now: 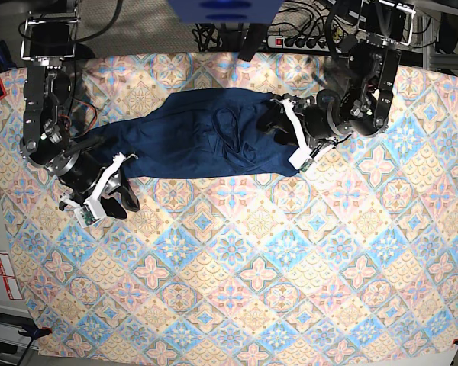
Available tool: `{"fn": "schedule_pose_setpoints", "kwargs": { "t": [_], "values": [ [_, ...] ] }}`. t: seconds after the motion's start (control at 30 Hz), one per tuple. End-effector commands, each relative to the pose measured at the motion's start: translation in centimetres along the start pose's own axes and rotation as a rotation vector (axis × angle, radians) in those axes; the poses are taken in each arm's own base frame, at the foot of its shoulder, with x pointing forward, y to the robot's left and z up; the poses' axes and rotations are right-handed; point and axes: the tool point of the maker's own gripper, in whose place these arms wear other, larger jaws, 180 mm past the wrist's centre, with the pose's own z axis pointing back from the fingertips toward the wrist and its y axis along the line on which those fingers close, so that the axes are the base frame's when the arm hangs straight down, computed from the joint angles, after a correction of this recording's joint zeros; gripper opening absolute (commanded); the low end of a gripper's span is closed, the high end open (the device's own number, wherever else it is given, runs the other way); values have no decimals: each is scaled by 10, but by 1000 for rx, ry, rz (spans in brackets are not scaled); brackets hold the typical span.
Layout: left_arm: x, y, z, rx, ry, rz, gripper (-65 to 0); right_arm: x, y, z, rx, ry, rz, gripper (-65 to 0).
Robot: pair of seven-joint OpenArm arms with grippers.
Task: Fold the T-shirt properly
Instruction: 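Fold the held shirt end with the left gripper toward the right gripper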
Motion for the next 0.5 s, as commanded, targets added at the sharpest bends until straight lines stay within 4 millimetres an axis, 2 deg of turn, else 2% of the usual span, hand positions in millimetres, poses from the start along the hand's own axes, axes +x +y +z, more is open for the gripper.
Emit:
{"fn": "schedule_pose_setpoints", "kwargs": {
  "t": [0.0,0.1,0.17,0.33,0.47],
  "values": [
    [-4,7,-5,1,6,33,-356,20,-5,4,-4,-60,21,-467],
    [-3,-9,-24,-53,27,30,-356,20,-4,3,-3,-60,21,-467],
    [-8,-29,-32,-106,55,-3,-356,20,-4,3,-3,-60,21,-467],
    [-8,-60,-46,-185,97,-89,-356,20,-4,3,-3,-60,21,-467],
    [-12,-70,-48,-210,112,-108,-356,20,-5,4,-4,-60,21,-467]
  ]
}}
